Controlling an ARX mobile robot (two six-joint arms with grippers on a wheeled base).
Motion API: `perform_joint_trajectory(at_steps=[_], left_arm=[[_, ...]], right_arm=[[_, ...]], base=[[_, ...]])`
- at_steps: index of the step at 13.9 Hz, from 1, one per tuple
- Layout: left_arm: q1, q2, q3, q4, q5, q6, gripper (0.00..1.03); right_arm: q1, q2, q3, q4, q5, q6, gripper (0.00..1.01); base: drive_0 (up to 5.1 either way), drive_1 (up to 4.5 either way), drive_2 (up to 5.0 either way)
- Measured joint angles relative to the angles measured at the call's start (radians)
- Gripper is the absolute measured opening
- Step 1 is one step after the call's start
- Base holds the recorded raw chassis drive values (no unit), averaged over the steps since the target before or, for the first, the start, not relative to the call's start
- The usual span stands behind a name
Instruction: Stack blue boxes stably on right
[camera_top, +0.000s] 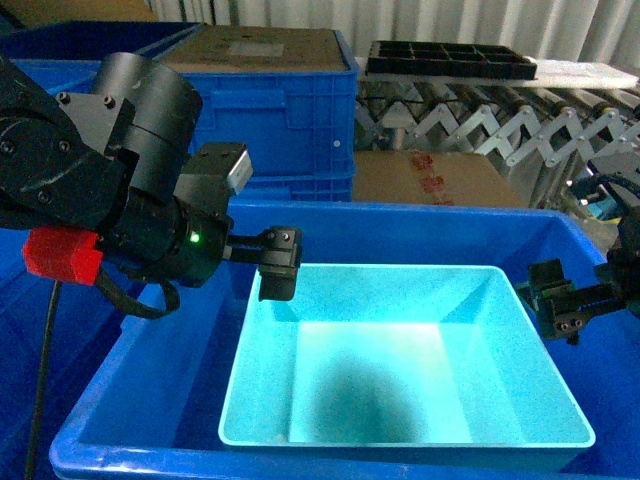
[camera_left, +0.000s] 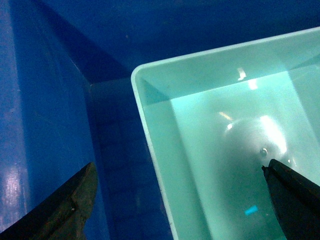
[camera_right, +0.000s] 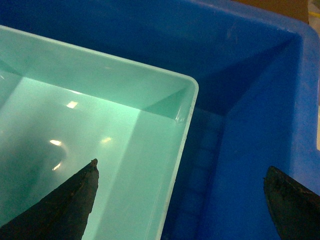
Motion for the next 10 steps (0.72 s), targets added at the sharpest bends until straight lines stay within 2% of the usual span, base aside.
perform_joint_trajectory(at_steps=[3, 6, 7, 8, 10], left_arm=[[0.006, -0.076, 0.018, -0.023, 0.003, -0.013, 0.98], [0.028, -0.256, 0.039, -0.042, 0.002, -0.052, 0.98], [0.04, -0.342, 0.039, -0.064, -0.002, -0.058, 0.98], [0.049, -0.452, 0.033, -0.08, -0.033, -0.066, 0.98], [0.057, -0.676, -0.037, -0.13, -0.048, -0.079, 0.98]], right_arm=[[-0.007, -0.076, 0.024, -0.023, -0.018, 0.017, 0.98], [-0.016, -0.24, 0.092, -0.044, -0.057, 0.052, 0.98], [-0.03, -0.307, 0.109, -0.062, -0.072, 0.077, 0.98], [-0.047, -0.396, 0.114, -0.089, -0.086, 0.108, 0.98], [-0.076, -0.594, 0.092, -0.151, -0.122, 0.17, 0.98]], base=[[0.0, 0.0, 0.0], [0.0, 0.0, 0.0], [0.0, 0.0, 0.0], [0.0, 0.0, 0.0], [0.0, 0.0, 0.0]])
